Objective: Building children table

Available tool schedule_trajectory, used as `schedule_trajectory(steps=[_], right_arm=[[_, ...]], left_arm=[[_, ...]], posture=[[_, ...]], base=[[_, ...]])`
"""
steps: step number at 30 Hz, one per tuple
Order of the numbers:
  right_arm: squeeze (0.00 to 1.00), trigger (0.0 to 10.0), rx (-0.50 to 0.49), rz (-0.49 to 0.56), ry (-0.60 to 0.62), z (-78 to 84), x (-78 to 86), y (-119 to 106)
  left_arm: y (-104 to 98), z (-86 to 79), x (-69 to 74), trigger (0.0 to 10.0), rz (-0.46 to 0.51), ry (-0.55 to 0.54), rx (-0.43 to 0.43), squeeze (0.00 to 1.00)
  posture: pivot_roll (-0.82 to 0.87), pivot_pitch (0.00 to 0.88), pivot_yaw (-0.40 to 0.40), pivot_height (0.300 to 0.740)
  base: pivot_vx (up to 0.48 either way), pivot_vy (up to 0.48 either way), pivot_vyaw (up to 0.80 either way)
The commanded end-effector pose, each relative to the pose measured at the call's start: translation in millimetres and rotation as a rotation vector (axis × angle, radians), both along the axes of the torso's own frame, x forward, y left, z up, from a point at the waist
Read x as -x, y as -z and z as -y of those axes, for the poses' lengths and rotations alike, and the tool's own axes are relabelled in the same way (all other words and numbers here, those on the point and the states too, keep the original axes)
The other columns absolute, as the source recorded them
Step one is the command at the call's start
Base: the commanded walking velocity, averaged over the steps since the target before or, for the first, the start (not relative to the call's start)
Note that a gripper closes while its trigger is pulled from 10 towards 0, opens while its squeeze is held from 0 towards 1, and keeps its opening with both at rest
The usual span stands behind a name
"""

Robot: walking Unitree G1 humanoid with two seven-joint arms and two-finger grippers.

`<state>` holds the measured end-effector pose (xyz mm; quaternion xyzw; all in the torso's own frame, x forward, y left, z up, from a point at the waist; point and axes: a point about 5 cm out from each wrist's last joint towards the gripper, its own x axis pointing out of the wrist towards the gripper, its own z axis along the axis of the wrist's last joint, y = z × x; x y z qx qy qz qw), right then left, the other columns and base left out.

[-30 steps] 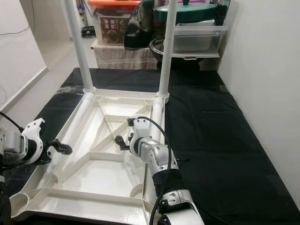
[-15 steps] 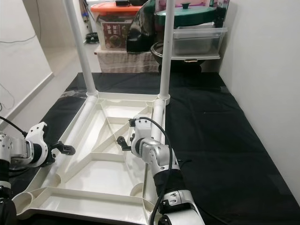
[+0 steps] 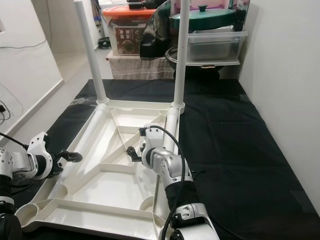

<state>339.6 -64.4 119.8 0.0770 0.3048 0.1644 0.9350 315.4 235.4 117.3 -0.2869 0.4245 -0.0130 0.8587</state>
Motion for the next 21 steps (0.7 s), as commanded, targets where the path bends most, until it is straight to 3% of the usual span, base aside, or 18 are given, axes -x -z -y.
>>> schedule_trajectory(steps=[1,8,14,21], right_arm=[[0.0,10.0,0.003,-0.002,-0.01,-3.3,2.3,0],[0.0,10.0,0.032,-0.001,-0.011,-1.1,4.4,3],[0.0,10.0,0.034,0.002,-0.01,-1.0,3.7,2],[0.0,10.0,0.037,0.004,-0.006,-0.9,4.7,2]], left_arm=[[34,7.9,16.1,10.0,-0.137,0.005,0.052,0.0],[45,23.5,23.6,10.0,-0.128,0.034,0.139,0.0],[46,25.9,23.8,10.0,-0.122,0.047,0.141,0.0],[33,30.5,16.6,10.0,-0.003,0.074,0.205,0.0]], posture=[[0.01,0.0,-0.032,0.74],[0.0,0.0,-0.035,0.74],[0.0,0.0,-0.032,0.74],[0.0,0.0,-0.032,0.74]], base=[[0.0,0.0,0.0],[0.0,0.0,0.0],[0.0,0.0,0.0],[0.0,0.0,0.0]])
